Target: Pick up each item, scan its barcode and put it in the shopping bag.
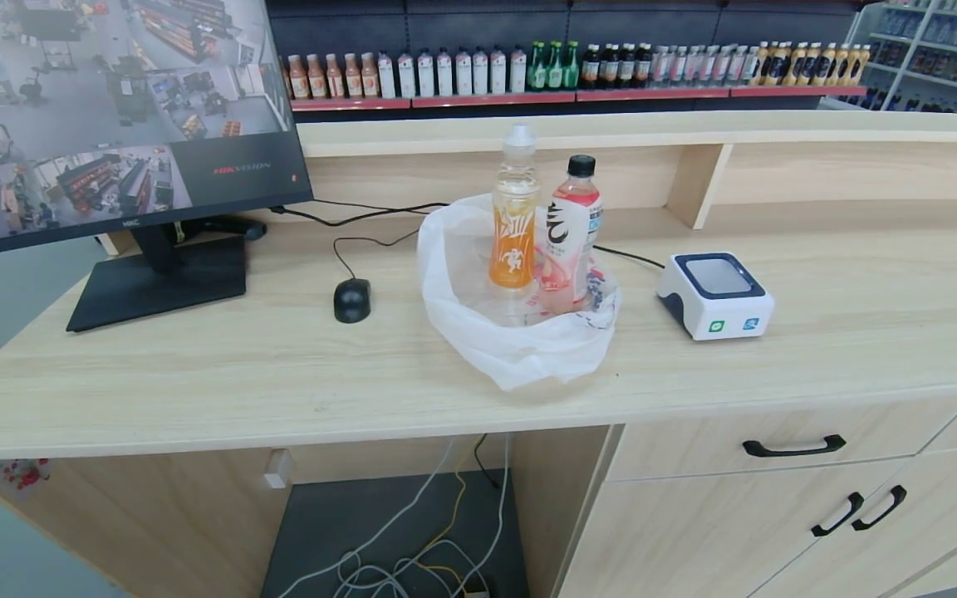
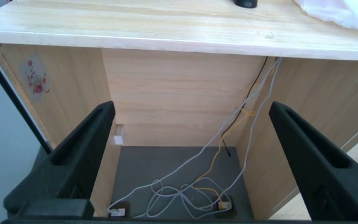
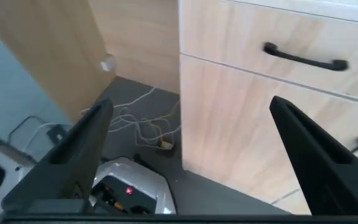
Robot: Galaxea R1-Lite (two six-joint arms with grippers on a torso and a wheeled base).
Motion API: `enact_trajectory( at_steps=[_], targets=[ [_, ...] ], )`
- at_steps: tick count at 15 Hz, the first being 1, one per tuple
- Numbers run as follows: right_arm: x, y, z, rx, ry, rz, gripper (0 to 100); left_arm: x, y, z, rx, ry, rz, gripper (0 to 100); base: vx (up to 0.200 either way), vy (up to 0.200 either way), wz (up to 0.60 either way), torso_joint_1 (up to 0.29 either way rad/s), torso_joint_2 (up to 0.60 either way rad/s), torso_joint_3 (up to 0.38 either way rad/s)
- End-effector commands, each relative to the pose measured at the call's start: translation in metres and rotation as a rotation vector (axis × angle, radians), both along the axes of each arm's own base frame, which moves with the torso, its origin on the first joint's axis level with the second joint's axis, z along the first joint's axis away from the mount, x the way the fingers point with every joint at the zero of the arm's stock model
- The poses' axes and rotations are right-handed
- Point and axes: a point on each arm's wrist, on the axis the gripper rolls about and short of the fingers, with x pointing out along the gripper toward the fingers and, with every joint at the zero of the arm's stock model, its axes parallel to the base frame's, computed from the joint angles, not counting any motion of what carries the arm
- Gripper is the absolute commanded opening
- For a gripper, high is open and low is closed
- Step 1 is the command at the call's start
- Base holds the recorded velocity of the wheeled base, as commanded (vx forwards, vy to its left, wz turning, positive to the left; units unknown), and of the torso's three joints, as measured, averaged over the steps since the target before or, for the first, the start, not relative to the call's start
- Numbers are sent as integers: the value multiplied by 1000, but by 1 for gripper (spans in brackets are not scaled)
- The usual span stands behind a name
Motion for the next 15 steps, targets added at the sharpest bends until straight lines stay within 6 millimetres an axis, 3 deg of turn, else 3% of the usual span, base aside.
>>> enact_trajectory(
  at_steps=[1, 5, 9, 15],
  targets=[
    [0, 6, 1, -21, 25, -314, 100, 0, 0, 0, 4, 2, 1, 100, 0, 0, 0, 0, 0, 0],
    [-8, 10, -1, 12, -44, -527, 100, 0, 0, 0, 5, 2, 1, 100, 0, 0, 0, 0, 0, 0],
    [-7, 12, -7, 11, -220, -457, 100, 0, 0, 0, 5, 2, 1, 100, 0, 0, 0, 0, 0, 0],
    [-7, 12, -13, 38, -143, -469, 100, 0, 0, 0, 4, 2, 1, 100, 0, 0, 0, 0, 0, 0]
  ],
)
